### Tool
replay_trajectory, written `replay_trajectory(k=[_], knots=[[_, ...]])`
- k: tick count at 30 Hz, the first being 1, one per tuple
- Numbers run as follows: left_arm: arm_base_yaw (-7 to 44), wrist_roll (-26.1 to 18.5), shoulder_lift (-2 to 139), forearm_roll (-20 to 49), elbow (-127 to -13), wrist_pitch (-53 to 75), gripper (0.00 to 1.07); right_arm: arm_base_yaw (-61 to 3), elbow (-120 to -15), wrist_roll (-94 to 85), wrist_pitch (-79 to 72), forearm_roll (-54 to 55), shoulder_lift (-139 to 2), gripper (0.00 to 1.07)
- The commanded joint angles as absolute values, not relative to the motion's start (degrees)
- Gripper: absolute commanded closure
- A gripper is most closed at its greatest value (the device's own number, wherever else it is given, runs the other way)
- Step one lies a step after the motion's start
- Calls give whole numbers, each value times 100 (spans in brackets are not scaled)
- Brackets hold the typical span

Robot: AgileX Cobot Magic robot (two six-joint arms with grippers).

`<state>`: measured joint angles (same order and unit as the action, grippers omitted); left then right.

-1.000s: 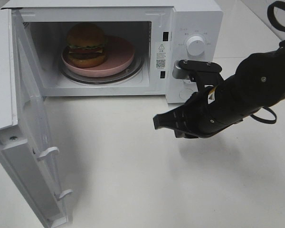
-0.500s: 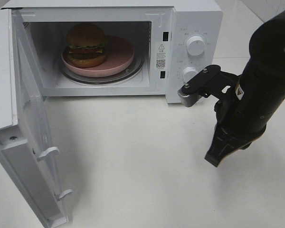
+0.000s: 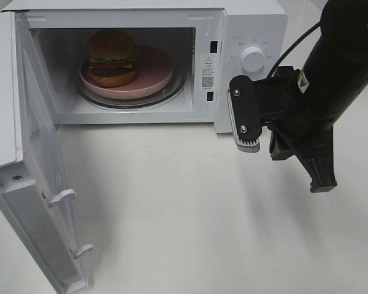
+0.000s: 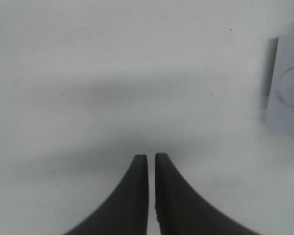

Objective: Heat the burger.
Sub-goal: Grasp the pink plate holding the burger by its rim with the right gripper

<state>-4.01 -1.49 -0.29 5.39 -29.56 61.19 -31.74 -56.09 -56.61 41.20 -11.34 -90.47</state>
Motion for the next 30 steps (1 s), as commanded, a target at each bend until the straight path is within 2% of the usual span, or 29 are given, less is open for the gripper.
replay_trajectory(k=[1, 4, 6, 7, 8, 9, 10, 11, 12, 13, 14, 16, 18, 30], knots=[[-407, -155, -132, 567, -2956, 6131, 9, -3140, -5649, -6245, 3856, -1175, -9001, 96], [-407, -155, -132, 567, -2956, 6131, 9, -3140, -5649, -6251, 3472, -1175, -9001, 93], [-407, -155, -132, 567, -2956, 6131, 9, -3140, -5649, -6096, 3117, -1175, -9001, 84], [-407, -155, -132, 567, -2956, 6131, 9, -3140, -5649, -6096, 3117, -1175, -9001, 84], [-407, -155, -132, 567, -2956, 6131, 9, -3140, -5649, -5947, 2962, -1186, -9001, 73], [-407, -155, -132, 567, -2956, 6131, 9, -3140, -5649, -5947, 2962, -1186, -9001, 73], [-407, -155, -132, 567, -2956, 6131, 9, -3140, -5649, -5867, 2928, -1215, -9001, 65], [-407, -155, -132, 567, -2956, 6131, 9, -3140, -5649, -5752, 2922, -1278, -9001, 47], [-407, -155, -132, 567, -2956, 6131, 9, -3140, -5649, -5752, 2922, -1278, -9001, 47], [-407, -155, -132, 567, -2956, 6131, 9, -3140, -5649, -5712, 2911, -1278, -9001, 29], [-407, -155, -132, 567, -2956, 6131, 9, -3140, -5649, -5712, 2911, -1278, -9001, 29], [-407, -155, -132, 567, -2956, 6131, 9, -3140, -5649, -5712, 2830, -1278, -9001, 8], [-407, -155, -132, 567, -2956, 6131, 9, -3140, -5649, -5707, 2779, -1278, -9001, 4], [-407, -155, -132, 567, -2956, 6131, 9, -3289, -5655, -5924, 2063, -1415, -9139, 7]])
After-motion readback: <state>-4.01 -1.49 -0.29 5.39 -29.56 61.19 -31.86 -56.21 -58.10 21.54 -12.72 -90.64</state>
